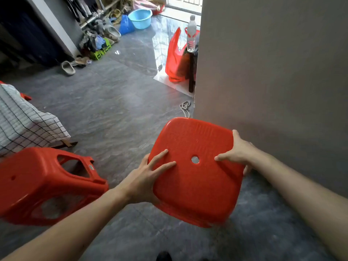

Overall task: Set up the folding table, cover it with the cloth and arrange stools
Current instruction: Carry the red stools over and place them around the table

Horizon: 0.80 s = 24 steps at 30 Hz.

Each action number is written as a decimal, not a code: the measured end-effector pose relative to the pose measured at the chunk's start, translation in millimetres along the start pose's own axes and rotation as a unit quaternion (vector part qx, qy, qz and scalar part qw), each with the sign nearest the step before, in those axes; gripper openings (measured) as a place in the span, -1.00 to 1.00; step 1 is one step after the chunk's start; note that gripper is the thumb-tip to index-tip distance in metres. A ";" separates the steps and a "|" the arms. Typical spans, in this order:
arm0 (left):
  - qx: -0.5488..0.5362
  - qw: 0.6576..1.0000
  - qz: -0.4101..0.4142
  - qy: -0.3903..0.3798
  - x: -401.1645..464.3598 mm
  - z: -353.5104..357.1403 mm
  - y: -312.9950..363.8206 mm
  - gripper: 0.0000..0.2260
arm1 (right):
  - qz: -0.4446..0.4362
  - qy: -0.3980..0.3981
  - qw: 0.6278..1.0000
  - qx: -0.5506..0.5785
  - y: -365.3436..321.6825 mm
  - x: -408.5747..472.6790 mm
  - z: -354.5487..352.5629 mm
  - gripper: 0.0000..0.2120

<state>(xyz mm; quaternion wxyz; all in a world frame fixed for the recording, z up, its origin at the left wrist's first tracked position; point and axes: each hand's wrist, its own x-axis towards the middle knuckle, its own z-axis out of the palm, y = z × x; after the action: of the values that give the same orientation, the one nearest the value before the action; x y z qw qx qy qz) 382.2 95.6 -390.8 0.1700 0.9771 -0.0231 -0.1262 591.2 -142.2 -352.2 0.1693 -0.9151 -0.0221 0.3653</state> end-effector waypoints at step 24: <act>0.002 0.983 -0.103 0.151 -75.1 -272.1 -114.2 0.00 | -0.193 0.025 0.980 -0.046 -332.1 -88.6 -124.9 0.32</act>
<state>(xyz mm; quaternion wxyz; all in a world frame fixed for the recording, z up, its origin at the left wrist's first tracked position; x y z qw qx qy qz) 379.0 298.5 -163.8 0.1553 0.9825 0.1031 0.0064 638.4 119.3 -101.0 0.1947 -0.9093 -0.2106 0.3016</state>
